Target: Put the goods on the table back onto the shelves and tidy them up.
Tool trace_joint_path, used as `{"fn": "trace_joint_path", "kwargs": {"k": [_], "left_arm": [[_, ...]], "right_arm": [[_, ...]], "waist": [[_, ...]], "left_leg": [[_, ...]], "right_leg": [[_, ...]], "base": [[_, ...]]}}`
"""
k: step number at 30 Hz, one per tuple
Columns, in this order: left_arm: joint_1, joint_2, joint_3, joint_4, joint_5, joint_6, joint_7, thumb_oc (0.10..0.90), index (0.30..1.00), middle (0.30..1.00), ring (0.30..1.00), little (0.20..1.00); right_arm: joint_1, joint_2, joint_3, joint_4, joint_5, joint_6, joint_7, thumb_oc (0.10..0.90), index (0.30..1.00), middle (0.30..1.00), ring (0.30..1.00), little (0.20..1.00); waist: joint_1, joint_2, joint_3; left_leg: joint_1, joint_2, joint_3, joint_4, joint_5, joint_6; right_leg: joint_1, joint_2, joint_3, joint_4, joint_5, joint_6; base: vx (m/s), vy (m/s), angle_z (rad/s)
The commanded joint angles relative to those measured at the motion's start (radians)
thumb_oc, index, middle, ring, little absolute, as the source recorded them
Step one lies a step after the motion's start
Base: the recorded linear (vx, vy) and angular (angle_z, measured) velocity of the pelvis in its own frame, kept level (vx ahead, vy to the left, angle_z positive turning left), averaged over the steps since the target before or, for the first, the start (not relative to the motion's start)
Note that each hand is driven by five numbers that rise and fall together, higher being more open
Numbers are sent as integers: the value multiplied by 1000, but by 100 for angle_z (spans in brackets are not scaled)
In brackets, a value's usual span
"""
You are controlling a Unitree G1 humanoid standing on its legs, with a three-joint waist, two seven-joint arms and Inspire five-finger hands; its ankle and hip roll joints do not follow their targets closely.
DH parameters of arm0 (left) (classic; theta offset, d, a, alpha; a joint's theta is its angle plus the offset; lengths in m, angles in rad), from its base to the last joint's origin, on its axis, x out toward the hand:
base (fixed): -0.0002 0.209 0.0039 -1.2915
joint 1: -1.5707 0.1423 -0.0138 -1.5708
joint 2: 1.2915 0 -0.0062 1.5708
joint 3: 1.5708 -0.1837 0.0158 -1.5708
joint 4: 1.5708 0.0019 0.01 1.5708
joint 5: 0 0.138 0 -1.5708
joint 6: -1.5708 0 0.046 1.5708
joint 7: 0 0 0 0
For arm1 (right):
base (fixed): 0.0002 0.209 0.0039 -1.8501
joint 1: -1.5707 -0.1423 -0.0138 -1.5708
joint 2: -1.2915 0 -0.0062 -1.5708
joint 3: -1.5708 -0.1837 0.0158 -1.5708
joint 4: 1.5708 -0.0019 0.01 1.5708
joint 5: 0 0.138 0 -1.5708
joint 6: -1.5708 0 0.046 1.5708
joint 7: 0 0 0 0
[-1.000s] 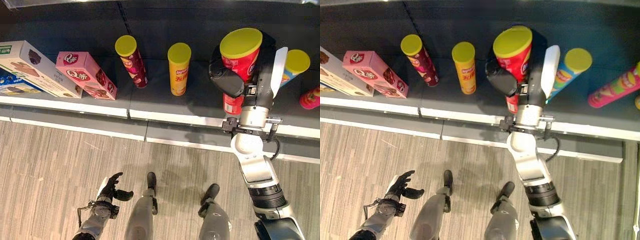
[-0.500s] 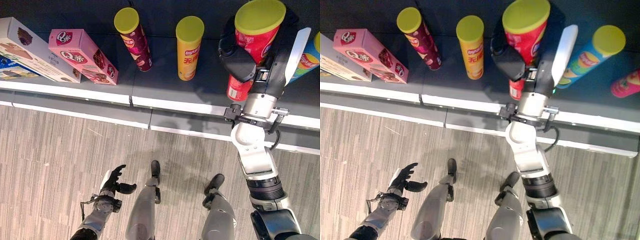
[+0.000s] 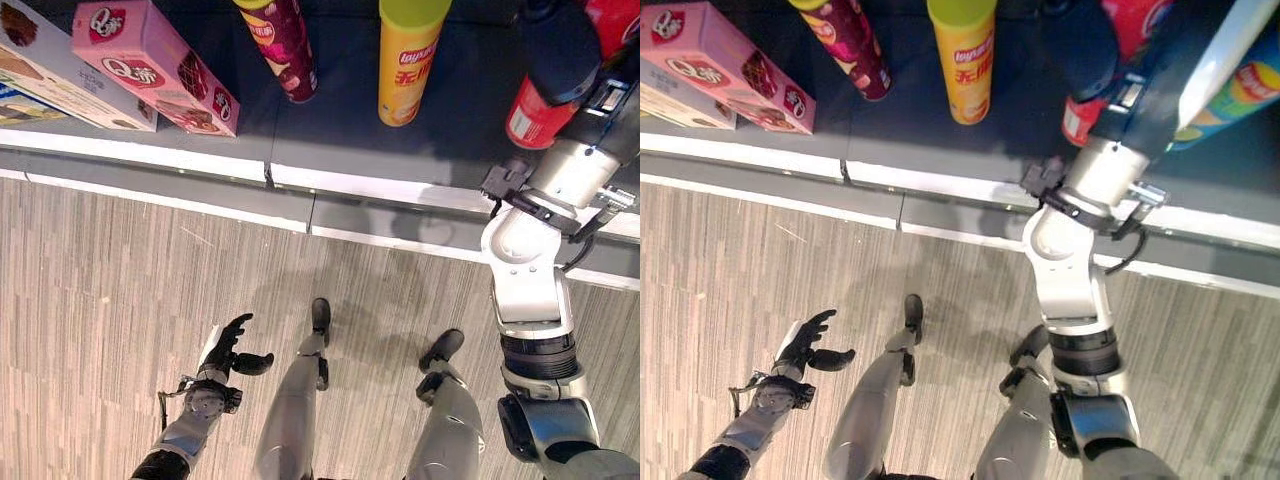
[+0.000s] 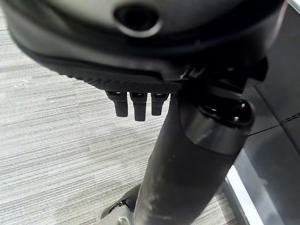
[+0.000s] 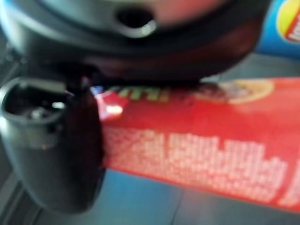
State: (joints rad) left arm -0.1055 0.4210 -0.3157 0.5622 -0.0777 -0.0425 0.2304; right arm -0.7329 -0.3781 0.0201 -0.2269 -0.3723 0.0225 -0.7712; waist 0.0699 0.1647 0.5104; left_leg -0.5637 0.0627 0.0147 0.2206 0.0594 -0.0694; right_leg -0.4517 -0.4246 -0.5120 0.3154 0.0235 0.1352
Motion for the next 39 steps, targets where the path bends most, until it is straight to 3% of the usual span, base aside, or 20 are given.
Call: {"fn": "trace_joint_path", "kwargs": {"k": [1,29,39], "left_arm": [[50,98,-29,-46,-9,-29,44,800,900,900,900,900],[49,114,-33,-92,-21,-37,43,800,900,900,900,900],[51,126,-28,-111,-30,-56,50,800,900,900,900,900]], "right_arm": [[-105,-34,-34,-215,-86,-52,-52,400,300,300,300,300],[-130,-25,-30,-222,-71,-56,-65,400,300,300,300,300],[-152,-29,-10,-181,-64,-59,-70,400,300,300,300,300]], "waist": [[6,11,-53],[-18,57,-5],[-16,63,9]], "left_leg": [[105,46,14,-11,-174,-17],[-34,17,11,89,-201,-10],[-63,4,19,53,-187,-6]], "right_leg": [[-29,-89,68,163,-69,104],[-157,-123,122,232,-101,89],[-205,-134,120,202,-57,107]], "base": [[0,0,0],[4,1,2],[-1,10,-2]]}}
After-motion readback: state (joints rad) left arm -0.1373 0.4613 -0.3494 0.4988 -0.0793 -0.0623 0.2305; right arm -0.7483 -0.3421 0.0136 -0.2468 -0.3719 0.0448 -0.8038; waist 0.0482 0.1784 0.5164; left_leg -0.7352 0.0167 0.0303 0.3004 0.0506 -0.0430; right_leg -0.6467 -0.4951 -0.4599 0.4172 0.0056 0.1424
